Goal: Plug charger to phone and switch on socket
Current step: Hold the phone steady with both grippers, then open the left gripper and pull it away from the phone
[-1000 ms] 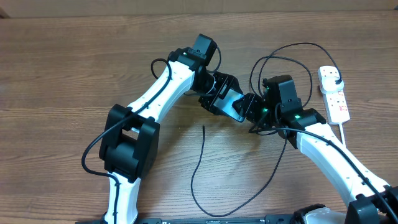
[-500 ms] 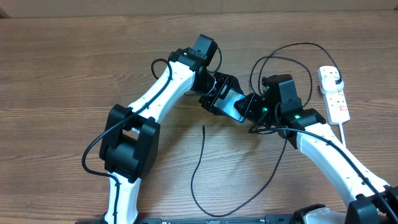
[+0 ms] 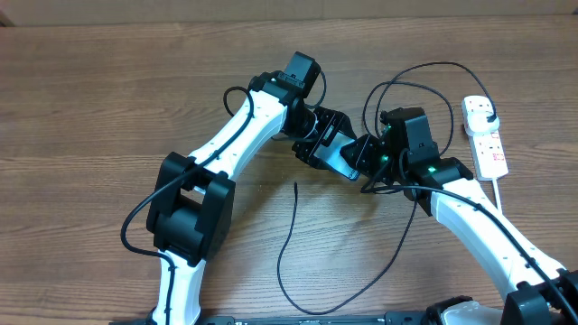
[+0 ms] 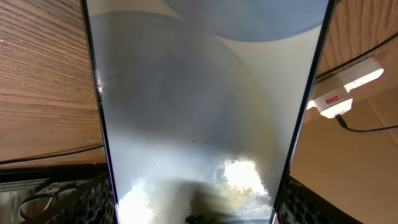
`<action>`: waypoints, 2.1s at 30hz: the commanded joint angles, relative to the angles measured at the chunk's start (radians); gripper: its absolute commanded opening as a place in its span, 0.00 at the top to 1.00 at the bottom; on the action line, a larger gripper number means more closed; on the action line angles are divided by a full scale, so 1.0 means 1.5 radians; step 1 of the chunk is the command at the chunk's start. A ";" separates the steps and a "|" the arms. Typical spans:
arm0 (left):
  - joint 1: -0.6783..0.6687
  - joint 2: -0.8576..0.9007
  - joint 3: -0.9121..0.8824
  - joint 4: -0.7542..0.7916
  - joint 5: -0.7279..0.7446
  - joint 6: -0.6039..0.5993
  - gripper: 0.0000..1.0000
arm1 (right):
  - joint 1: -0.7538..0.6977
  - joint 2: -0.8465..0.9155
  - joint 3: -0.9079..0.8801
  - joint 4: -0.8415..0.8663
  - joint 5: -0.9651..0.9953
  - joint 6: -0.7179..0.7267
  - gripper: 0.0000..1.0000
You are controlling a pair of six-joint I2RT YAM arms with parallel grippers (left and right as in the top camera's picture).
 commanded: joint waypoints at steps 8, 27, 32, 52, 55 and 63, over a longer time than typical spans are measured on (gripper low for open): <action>-0.003 -0.036 0.022 -0.001 0.009 -0.014 0.96 | 0.004 -0.001 0.015 0.006 -0.005 -0.003 0.82; -0.003 -0.036 0.022 -0.001 0.008 -0.014 0.96 | 0.004 -0.001 0.015 0.004 -0.005 -0.003 0.91; -0.003 -0.036 0.022 -0.001 0.007 -0.014 0.96 | 0.004 -0.001 0.015 0.004 -0.005 -0.003 0.94; 0.000 -0.036 0.022 -0.002 0.006 0.017 0.35 | 0.003 -0.001 0.015 -0.001 -0.003 -0.003 0.96; 0.000 -0.036 0.022 -0.002 0.005 0.022 0.00 | 0.003 -0.001 0.015 -0.001 -0.003 -0.003 0.96; 0.009 -0.036 0.022 -0.013 -0.004 0.043 0.00 | -0.026 -0.002 0.015 -0.011 -0.010 -0.005 0.96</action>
